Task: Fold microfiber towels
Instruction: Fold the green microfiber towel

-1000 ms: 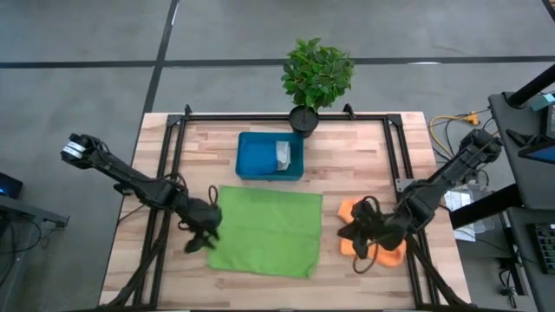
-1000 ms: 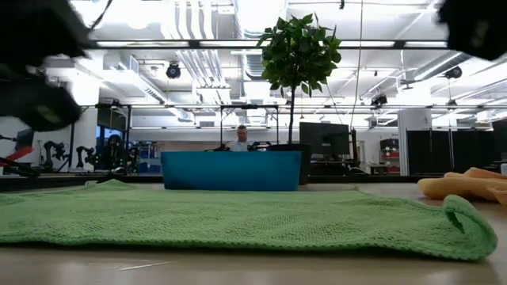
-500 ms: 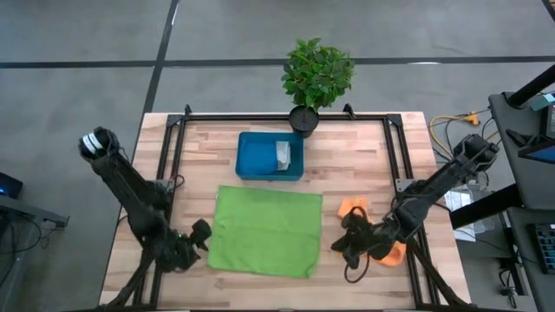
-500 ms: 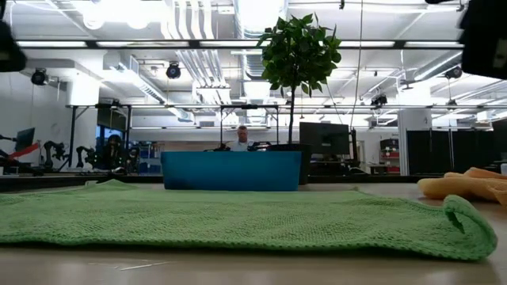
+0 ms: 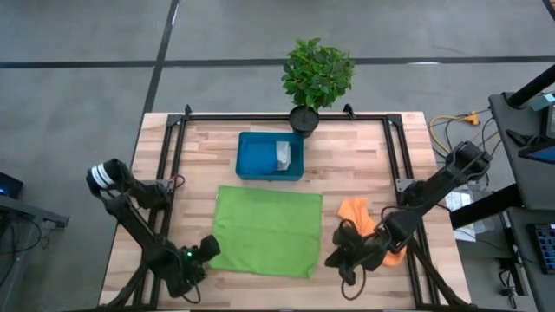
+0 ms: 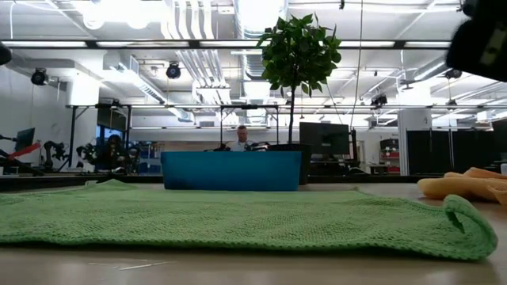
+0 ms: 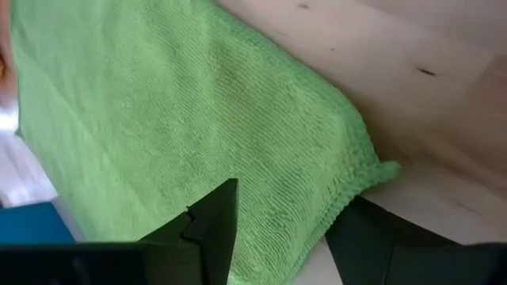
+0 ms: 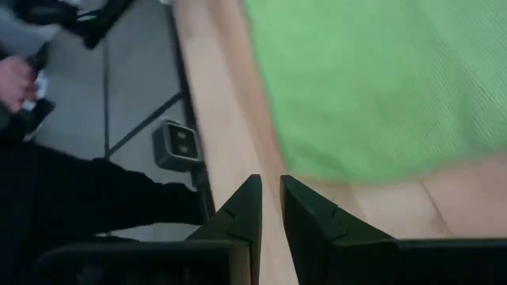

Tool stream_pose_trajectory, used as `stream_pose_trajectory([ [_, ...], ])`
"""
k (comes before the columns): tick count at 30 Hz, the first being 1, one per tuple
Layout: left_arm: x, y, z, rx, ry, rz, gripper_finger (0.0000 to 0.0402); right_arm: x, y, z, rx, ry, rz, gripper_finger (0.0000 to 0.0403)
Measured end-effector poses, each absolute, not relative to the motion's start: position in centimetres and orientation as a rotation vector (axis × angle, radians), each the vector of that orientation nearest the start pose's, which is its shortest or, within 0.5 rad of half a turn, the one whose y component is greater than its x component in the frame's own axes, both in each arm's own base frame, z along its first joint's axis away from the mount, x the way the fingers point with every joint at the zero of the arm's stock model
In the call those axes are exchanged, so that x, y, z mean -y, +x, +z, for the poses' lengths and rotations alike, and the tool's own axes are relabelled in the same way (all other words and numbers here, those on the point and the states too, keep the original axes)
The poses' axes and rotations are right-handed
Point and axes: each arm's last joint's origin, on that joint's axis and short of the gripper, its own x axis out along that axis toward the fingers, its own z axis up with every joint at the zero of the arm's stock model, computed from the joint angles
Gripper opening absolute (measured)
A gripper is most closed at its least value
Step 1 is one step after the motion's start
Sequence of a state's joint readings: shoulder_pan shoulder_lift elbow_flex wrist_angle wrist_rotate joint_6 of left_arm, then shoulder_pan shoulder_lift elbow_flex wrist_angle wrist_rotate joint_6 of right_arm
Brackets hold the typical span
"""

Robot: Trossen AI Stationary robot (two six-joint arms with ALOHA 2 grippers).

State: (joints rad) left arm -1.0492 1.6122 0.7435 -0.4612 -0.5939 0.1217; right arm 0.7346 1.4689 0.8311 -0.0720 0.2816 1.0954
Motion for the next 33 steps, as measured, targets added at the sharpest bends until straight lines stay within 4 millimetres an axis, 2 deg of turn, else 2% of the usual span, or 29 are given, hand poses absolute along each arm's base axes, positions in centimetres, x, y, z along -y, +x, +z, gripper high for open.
stream_pose_trajectory([
  [5,21.5,14.3,13.2,-0.896,1.067,-0.441,0.0155,-19.9,25.0,19.6,-0.685,0.553,0.202,0.0045],
  [10,21.7,14.3,13.5,-0.897,1.029,-0.474,0.0119,-19.8,27.4,16.7,-0.84,0.451,0.399,0.0052],
  [15,21.8,14.3,13.7,-0.905,1.01,-0.502,0.0078,-19.8,29.3,14.7,-0.942,0.328,0.553,0.0093],
  [24,22.0,14.2,13.6,-0.936,0.943,-0.53,0.0009,-20.0,31.1,15.1,-0.957,0.11,0.601,0.0173],
  [29,22.0,14.2,13.7,-0.935,0.941,-0.531,0.0004,-19.7,31.4,14.5,-0.981,-0.02,0.55,0.0184],
  [33,22.0,14.2,13.7,-0.932,0.938,-0.532,0.0005,-19.4,31.9,14.1,-0.979,-0.052,0.538,0.0185],
])
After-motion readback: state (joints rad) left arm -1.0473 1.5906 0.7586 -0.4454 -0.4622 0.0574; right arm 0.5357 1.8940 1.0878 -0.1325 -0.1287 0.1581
